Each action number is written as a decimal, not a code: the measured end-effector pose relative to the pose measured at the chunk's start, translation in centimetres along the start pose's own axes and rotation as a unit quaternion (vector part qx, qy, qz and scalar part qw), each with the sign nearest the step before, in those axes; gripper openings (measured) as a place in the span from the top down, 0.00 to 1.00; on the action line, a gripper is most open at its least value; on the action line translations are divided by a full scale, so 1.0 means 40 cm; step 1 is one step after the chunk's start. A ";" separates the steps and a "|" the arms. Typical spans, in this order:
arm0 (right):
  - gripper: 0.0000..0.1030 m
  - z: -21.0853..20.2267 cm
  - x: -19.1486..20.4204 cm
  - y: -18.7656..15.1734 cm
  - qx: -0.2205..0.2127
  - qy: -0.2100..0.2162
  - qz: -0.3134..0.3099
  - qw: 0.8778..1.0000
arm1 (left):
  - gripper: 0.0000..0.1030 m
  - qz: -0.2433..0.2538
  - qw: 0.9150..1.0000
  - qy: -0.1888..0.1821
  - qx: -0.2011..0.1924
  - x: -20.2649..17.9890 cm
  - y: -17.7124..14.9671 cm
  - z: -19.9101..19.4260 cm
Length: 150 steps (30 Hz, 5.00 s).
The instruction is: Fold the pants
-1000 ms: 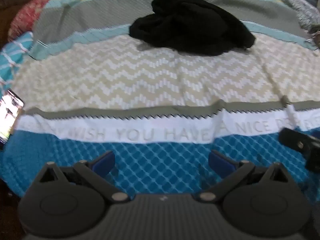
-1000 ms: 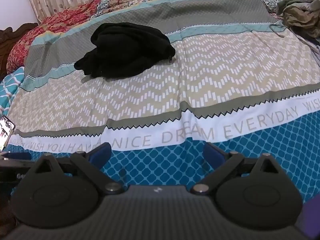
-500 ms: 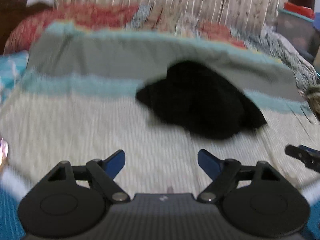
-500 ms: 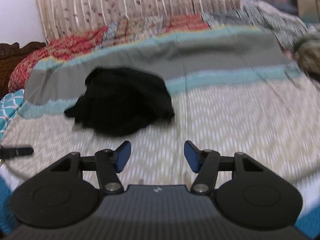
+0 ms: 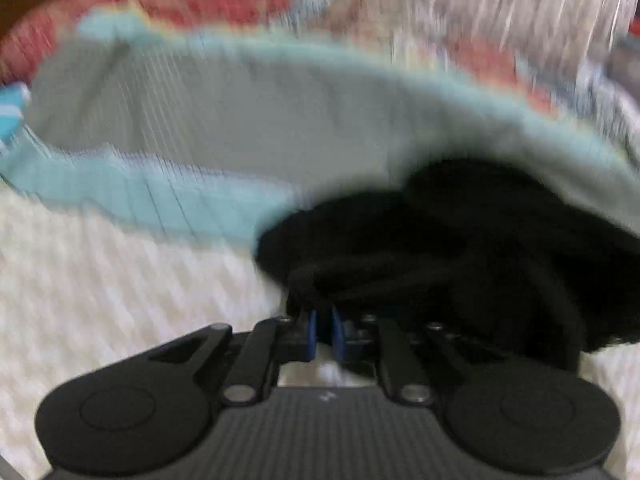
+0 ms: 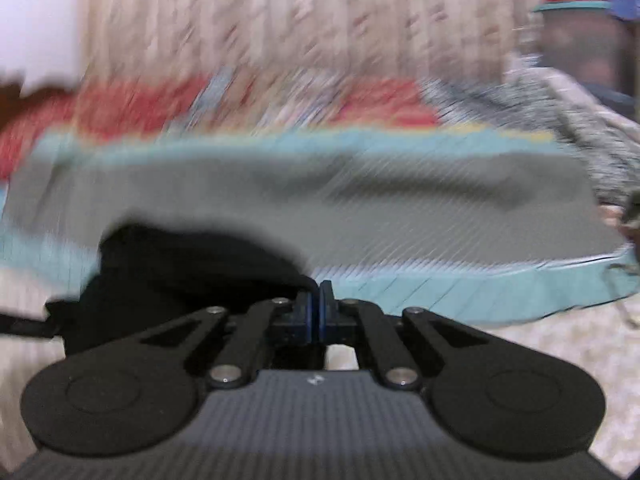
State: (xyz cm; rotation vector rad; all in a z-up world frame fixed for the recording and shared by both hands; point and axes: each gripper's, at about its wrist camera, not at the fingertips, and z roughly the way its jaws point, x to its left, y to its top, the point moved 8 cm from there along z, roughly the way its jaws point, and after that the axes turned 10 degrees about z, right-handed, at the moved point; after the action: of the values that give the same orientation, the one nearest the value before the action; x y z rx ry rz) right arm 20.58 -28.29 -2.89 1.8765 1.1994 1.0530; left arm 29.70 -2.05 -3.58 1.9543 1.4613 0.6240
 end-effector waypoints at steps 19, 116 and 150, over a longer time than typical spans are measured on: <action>0.95 -0.516 -0.263 0.423 -0.242 -0.103 0.091 0.961 | 0.93 -0.028 0.955 0.081 -0.284 0.317 0.424 -0.719; 0.60 -0.062 -0.234 -0.067 0.061 0.023 0.077 0.995 | 0.29 -0.147 0.985 0.011 0.091 0.382 -0.189 -0.035; 0.68 -0.398 -0.262 -0.368 0.168 0.008 0.262 0.950 | 0.80 -0.368 0.923 -0.009 0.112 0.507 -0.549 -0.390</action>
State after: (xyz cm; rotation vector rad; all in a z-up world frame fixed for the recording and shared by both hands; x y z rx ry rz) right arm -1.92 -31.05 -11.04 2.5499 0.9482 1.1882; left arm 9.89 24.87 -8.11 1.3720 2.1466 0.0959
